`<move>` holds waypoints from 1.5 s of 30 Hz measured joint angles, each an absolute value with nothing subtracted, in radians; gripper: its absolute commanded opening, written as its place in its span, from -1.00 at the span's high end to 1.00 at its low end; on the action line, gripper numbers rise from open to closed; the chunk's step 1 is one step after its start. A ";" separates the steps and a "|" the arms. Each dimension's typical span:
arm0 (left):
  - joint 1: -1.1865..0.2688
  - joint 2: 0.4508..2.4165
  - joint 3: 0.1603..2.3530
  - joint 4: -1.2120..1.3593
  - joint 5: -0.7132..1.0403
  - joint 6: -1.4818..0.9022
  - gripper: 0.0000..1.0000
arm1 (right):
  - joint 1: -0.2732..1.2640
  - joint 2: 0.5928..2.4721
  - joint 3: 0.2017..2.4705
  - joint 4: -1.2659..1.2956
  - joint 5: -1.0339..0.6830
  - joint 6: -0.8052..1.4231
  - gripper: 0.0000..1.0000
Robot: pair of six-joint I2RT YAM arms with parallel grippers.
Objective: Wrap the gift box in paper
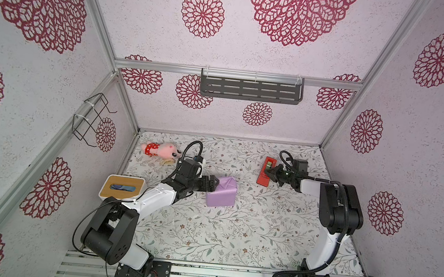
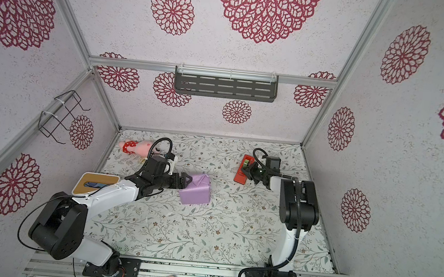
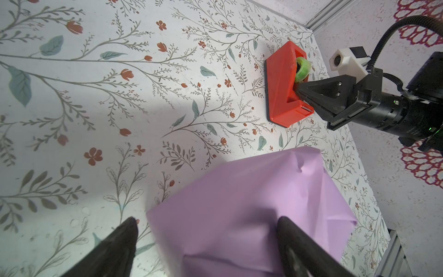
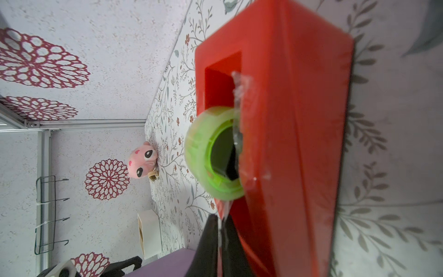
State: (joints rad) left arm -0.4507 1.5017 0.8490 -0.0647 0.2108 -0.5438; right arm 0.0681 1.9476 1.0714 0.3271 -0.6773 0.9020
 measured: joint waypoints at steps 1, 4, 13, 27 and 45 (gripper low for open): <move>-0.451 1.502 0.849 -0.065 0.210 -0.544 -0.84 | 0.068 1.948 1.069 0.341 -0.681 0.919 1.00; -0.451 1.502 0.849 -0.064 0.206 -0.544 -0.84 | 0.068 1.949 1.047 0.415 -0.697 0.995 1.00; -0.451 1.506 0.849 -0.060 0.203 -0.550 -0.84 | 0.072 1.952 0.917 0.841 -0.709 1.343 1.00; -0.451 1.515 0.860 -0.065 0.196 -0.549 -0.84 | 0.134 1.782 0.618 1.043 -0.688 1.458 1.00; -0.451 1.521 0.862 -0.060 0.197 -0.548 -0.84 | 0.119 1.871 0.553 1.018 -0.614 1.311 1.00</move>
State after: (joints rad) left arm -0.4507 1.5211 0.8619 -0.0601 0.1967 -0.5484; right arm 0.1188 1.8709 0.5533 1.0176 -0.6136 1.3109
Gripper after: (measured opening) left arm 0.920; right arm 0.050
